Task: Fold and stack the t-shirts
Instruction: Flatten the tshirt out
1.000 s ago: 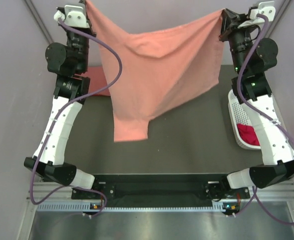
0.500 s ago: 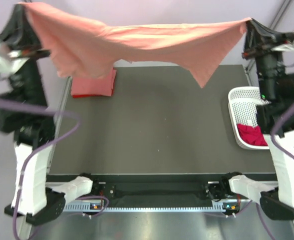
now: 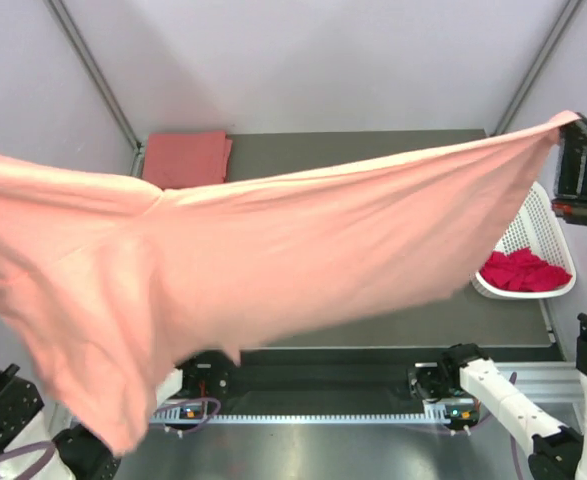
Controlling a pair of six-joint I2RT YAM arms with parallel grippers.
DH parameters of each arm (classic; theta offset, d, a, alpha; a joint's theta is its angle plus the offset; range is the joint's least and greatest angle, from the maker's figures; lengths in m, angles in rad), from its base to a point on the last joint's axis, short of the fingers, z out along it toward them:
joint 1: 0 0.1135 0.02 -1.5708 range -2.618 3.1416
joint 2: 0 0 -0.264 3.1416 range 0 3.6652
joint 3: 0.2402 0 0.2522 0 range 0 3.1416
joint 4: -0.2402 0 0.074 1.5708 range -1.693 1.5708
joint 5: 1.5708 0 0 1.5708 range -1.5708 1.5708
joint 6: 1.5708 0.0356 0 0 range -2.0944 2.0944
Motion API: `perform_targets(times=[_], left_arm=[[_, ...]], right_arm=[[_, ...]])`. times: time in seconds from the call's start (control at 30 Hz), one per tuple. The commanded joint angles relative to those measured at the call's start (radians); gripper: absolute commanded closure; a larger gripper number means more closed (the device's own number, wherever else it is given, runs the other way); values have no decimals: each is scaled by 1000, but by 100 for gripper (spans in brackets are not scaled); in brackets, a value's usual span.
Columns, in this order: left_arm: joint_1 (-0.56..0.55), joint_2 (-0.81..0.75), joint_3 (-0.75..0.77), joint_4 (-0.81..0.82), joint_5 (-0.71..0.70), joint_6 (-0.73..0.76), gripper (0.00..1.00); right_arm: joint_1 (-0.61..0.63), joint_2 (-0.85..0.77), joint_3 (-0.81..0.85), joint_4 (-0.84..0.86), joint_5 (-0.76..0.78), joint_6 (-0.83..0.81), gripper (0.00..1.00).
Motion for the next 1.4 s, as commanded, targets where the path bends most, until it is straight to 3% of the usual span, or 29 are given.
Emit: perform_targets(times=[0.0, 0.17, 0.37, 0.57, 0.7, 0.87, 1.0, 1.13, 1.37], left_arm=[[4, 75, -99, -86, -10, -10, 100], [4, 81, -370, -60, -29, -25, 100], [4, 141, -928, 118, -44, -73, 100], [5, 400, -1120, 304, -90, -121, 100], [18, 619, -1092, 381, -193, -68, 100], [61, 805, -1024, 500, -192, -50, 100], [84, 914, -921, 499, -210, -65, 100], [99, 982, -788, 422, -268, -77, 100], [91, 1003, -630, 307, -394, -41, 100]], right_arm=[[4, 27, -122, -49, 12, 56, 100], [4, 29, -373, 32, 28, 83, 100], [9, 112, -812, 299, 122, 116, 100], [12, 404, -898, 531, 227, 116, 100], [10, 666, -833, 611, 267, 98, 100], [-2, 845, -668, 596, 330, 78, 100], [-37, 986, -542, 544, 328, 61, 100], [-65, 1046, -438, 490, 437, 1, 100], [-149, 1083, -367, 433, 470, -54, 100]])
